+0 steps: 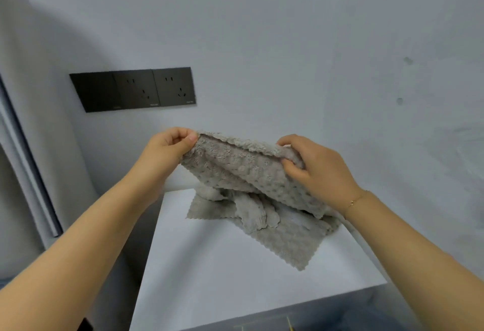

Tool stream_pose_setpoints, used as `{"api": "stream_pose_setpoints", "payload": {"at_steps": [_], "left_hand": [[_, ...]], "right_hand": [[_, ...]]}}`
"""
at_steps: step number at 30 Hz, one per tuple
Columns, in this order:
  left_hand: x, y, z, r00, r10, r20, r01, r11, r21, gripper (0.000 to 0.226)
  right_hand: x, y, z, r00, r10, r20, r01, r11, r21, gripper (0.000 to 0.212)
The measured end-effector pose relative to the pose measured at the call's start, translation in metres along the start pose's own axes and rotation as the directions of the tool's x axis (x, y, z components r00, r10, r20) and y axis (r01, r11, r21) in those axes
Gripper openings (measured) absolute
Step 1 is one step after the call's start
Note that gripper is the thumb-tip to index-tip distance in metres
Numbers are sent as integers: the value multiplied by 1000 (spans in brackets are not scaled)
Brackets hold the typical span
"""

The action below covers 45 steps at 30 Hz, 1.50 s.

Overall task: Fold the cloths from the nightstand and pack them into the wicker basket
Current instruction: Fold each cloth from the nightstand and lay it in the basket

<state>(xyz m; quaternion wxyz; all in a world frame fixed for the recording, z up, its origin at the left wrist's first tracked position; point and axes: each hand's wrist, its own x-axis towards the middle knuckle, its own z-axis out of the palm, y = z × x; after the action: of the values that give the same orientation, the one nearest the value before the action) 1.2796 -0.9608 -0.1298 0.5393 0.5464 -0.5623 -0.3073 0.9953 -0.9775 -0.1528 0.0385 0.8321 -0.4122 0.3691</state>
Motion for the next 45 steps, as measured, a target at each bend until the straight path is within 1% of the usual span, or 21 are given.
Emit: {"api": "stream_pose_setpoints", "payload": {"at_steps": [2,5,6,8,11,13,15,18,20,23,24,28,31,32,34,36,39,40,42,43,45], "left_hand": [[11,11,-12,999,14,-40,-14,1000,11,15],[29,28,-30,995,19,-100,-16,999,28,19],[35,33,-34,993,18,-116,-14,999,31,20],[45,45,-43,988,25,-150,-23,1000,17,22],[50,62,-56,980,45,-194,-48,999,-9,23],[47,70,-65,971,80,-223,-79,997,12,20],[36,74,-73,963,132,-235,-123,991,55,15],[10,68,-78,963,169,-209,-147,982,117,14],[-14,53,-77,973,140,-185,-117,984,132,16],[-57,20,-71,987,76,-144,-62,993,98,14],[-70,6,-70,991,52,-124,-40,995,96,14],[-113,-48,-67,996,-38,75,25,986,165,13],[-140,-84,-61,962,-157,226,109,972,209,12],[-146,-93,-60,950,-186,252,135,969,208,12],[-156,-108,-55,931,-233,280,175,960,217,13],[-162,-118,-51,918,-266,293,199,950,239,14],[-163,-125,-50,915,-281,289,218,948,231,5],[-161,-123,-51,915,-282,289,228,951,207,9],[-152,-121,-54,920,-296,257,269,954,134,32],[-145,-120,-55,924,-297,238,277,954,115,32],[-129,-122,-57,935,-291,203,268,954,131,17]], "right_hand": [[19,-4,-14,999,19,35,-14,991,-135,35],[44,-5,-30,992,128,-4,-127,985,-119,32],[52,-4,-33,985,172,-31,-173,984,-40,29],[70,-7,-37,958,276,-75,-251,938,238,23],[91,-15,-44,918,396,-23,-300,730,614,16],[96,-19,-46,909,416,18,-299,620,725,24],[96,-23,-45,903,429,15,-287,576,765,41],[82,-30,-36,892,451,41,-315,553,771,49],[61,-33,-24,877,472,91,-363,528,768,48],[17,-31,1,852,485,197,-456,501,736,68],[-3,-30,11,840,488,238,-489,490,722,69],[-69,-26,46,762,507,404,-631,438,641,63],[-106,-22,62,672,483,562,-736,346,583,45],[-113,-21,64,635,473,610,-768,298,567,38],[-126,-18,65,603,408,686,-796,252,550,35],[-134,-16,62,598,378,706,-801,271,534,41],[-139,-13,59,599,398,694,-799,241,551,44],[-139,-11,60,606,413,680,-794,257,551,44],[-135,-10,61,621,441,648,-784,322,531,38],[-130,-10,62,633,451,630,-774,346,530,32],[-119,-9,67,643,493,586,-764,367,530,20]]}}
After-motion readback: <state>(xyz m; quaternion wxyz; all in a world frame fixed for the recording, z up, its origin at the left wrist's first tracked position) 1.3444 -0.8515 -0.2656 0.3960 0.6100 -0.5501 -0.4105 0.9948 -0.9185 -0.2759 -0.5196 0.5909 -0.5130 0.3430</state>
